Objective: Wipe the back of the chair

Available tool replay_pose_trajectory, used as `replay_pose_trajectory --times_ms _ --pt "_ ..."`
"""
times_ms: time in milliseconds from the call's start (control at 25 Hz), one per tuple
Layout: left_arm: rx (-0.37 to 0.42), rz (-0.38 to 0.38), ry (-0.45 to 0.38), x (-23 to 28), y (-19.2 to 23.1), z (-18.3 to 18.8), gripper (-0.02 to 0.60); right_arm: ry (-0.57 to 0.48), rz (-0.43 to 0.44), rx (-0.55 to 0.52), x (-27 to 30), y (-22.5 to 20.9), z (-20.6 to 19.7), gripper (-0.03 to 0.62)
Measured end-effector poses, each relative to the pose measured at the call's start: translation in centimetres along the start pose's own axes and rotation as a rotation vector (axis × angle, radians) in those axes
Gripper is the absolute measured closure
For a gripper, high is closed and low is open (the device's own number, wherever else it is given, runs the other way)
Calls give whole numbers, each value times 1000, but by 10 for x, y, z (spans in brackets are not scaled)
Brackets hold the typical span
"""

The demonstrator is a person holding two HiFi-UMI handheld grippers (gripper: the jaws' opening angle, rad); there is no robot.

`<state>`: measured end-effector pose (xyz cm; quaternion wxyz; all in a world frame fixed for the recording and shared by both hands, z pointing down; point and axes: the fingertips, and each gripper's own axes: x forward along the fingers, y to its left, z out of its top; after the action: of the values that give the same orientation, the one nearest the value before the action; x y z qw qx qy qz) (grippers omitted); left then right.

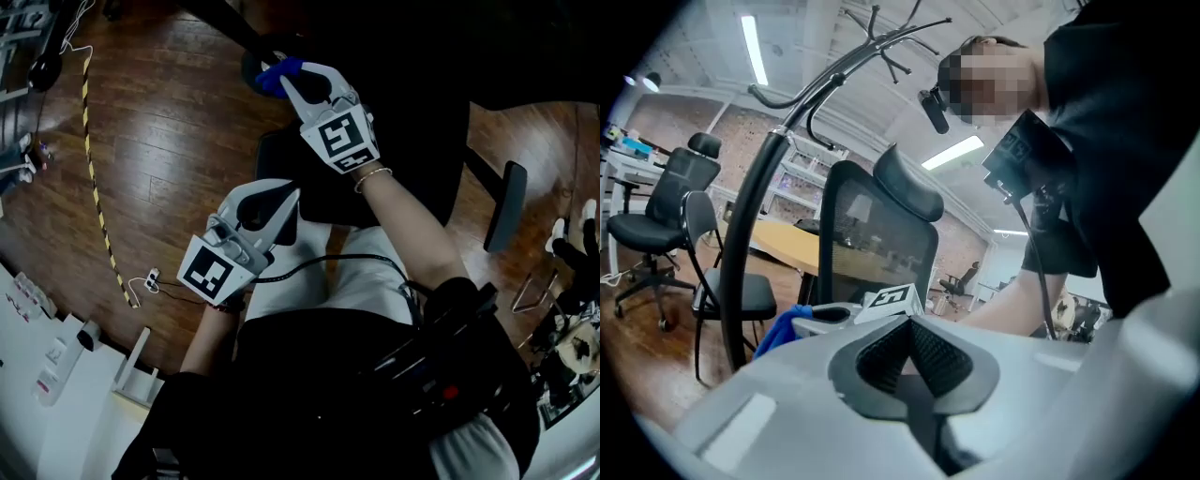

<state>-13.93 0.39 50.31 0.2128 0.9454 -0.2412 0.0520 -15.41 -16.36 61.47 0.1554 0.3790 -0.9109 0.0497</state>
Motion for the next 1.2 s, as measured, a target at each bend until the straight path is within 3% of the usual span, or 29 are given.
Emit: replay_pose_trajectory --times_ms 240,440,600,720,840,960,1080,1200 --pt "34 -67 -19 27 -32 23 577 -138 -55 0 -62 -28 73 560" --pt "51 -92 -28 49 -48 32 577 -137 -140 -14 -113 -72 73 560" --pt "64 -131 -12 61 -74 33 577 -179 -278 -28 -195 -118 69 560" --pt "77 -125 5 73 -89 37 577 -47 -425 43 -271 -160 24 560" --pt "75 -119 3 90 -97 37 577 104 -561 27 -330 -207 -27 560" --pt "55 -124 20 110 -105 26 577 175 -669 8 -364 -249 -60 560" --pt "30 -126 31 131 -113 18 577 240 -685 6 -363 -272 -87 560" --pt "16 -127 34 150 -123 13 577 282 -626 -26 -340 -277 -106 560"
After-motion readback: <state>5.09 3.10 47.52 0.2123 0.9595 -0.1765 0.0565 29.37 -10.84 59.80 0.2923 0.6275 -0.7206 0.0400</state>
